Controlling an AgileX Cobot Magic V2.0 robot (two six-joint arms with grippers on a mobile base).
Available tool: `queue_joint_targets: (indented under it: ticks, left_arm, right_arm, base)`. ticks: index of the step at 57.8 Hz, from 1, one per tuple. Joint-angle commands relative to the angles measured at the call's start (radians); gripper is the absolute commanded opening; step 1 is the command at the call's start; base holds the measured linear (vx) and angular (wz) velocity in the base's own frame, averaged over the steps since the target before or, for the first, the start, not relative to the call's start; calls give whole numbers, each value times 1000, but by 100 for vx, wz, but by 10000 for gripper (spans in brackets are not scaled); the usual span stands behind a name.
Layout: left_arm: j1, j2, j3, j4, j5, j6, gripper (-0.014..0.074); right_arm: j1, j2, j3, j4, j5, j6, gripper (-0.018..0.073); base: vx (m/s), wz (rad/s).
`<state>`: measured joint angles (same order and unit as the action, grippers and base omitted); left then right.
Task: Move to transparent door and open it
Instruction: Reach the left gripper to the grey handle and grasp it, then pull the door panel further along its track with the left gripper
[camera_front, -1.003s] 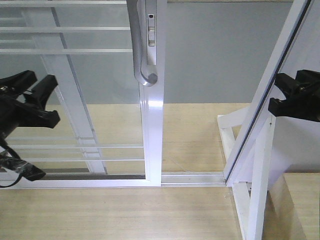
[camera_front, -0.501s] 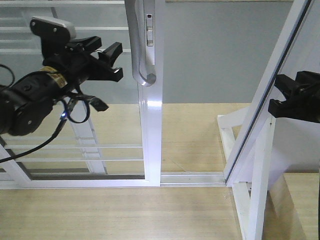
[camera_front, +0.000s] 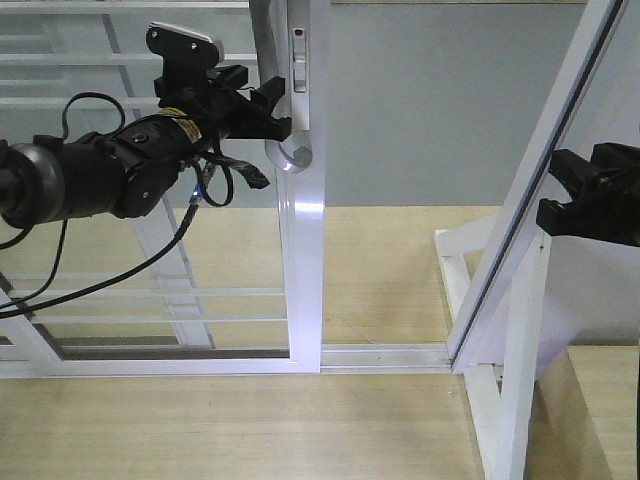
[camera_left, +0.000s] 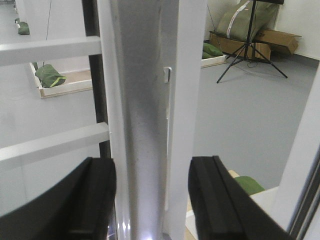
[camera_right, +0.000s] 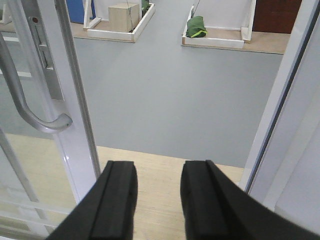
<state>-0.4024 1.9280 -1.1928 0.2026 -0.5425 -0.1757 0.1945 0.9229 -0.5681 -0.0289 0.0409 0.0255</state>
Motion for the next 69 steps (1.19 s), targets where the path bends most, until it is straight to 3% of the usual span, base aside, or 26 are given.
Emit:
queue_joint_targets:
  ticks: [1, 24, 40, 51, 69]
  left_arm:
    - [-4, -22, -76, -21, -74, 1, 464]
    - [4, 46, -238, -67, 19, 90, 464]
    - [40, 17, -234, -248, 42, 94, 462]
    - [67, -34, -234, -248, 119, 160, 462]
    - [104, -86, -234, -248, 207, 168, 462]
  right_arm:
    - [-7, -13, -28, -7, -73, -7, 302]
    - [-7, -13, -28, -7, -68, -7, 302]
    - [-7, -13, -28, -8, -34, -7, 302]
    - [-7, -13, -28, -8, -33, -8, 302]
    - [-7, -13, -28, -8, -33, -45, 302]
  base:
    - [0, 0]
    - [0, 0]
    - [0, 0]
    - [0, 0]
    - [0, 0]
